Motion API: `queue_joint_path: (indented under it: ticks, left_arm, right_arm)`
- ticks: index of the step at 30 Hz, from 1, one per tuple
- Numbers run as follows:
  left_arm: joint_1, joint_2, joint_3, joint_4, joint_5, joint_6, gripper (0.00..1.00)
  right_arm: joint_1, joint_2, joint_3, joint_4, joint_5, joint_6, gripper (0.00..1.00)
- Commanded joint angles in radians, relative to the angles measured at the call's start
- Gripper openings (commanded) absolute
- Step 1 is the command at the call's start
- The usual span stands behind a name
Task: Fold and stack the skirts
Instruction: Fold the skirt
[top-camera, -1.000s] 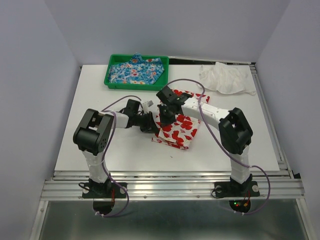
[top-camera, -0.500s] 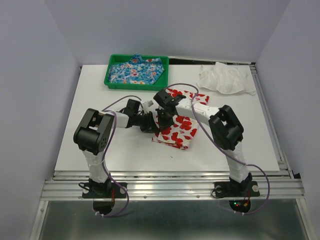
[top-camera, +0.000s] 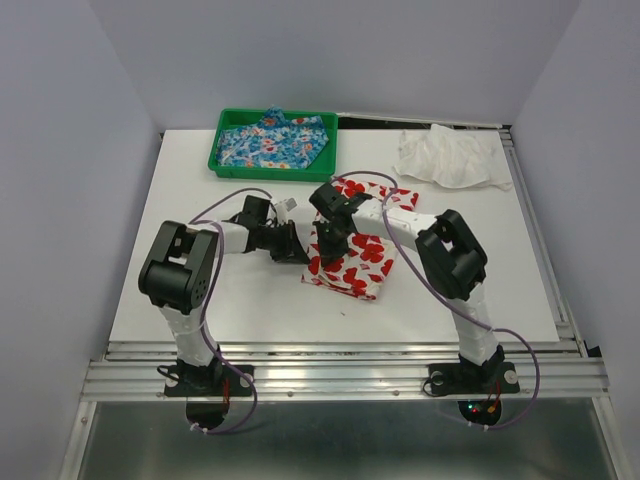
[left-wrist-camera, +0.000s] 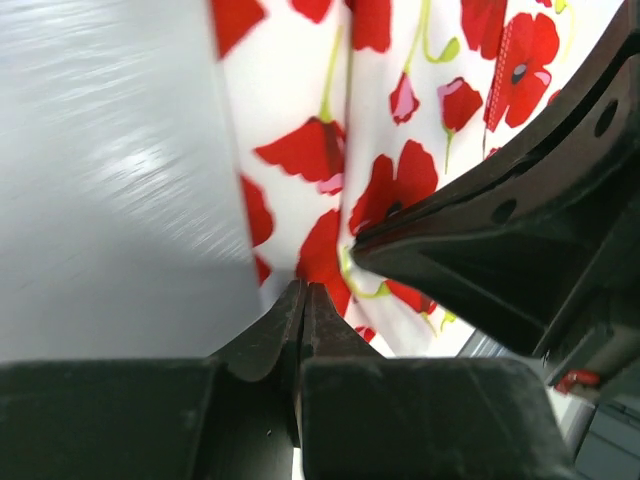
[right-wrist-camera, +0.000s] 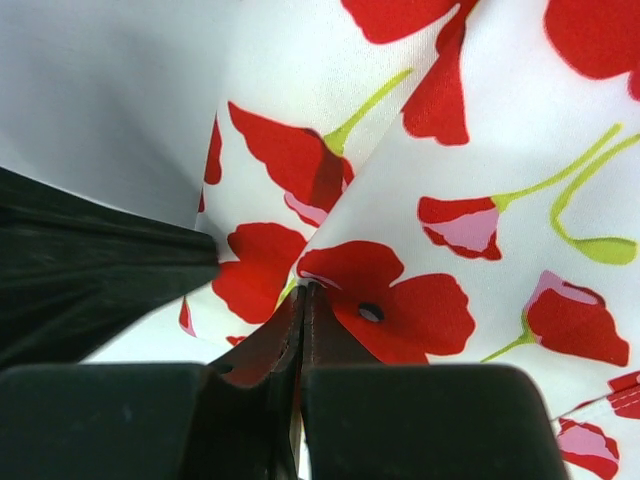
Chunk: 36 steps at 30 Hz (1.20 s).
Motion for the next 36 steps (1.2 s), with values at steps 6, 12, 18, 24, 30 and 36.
queue_joint_path:
  ticks: [6, 12, 18, 24, 30, 36]
  left_arm:
    - [0.056, -0.06, 0.026, -0.125, -0.001, 0.094, 0.0]
    - [0.062, -0.047, 0.012, -0.095, 0.098, 0.065, 0.0]
    - [0.067, -0.15, -0.037, 0.008, 0.166, 0.028, 0.0]
    - [0.064, -0.086, -0.048, 0.007, 0.175, 0.028, 0.0]
    - [0.05, 0.014, -0.016, -0.027, 0.165, 0.067, 0.0]
    - [0.048, 0.089, -0.001, -0.053, 0.132, 0.074, 0.0]
  right_arm:
    - [-0.017, -0.03, 0.005, 0.027, 0.003, -0.011, 0.01]
    - [-0.017, -0.042, 0.02, 0.027, -0.005, -0.007, 0.01]
    - [-0.017, -0.039, 0.014, 0.026, -0.011, -0.006, 0.01]
    - [-0.017, -0.042, 0.018, 0.026, -0.01, -0.009, 0.01]
    - [-0.017, -0.048, 0.02, 0.026, -0.007, -0.009, 0.01]
    - [-0.017, -0.054, 0.055, 0.024, -0.03, -0.015, 0.01]
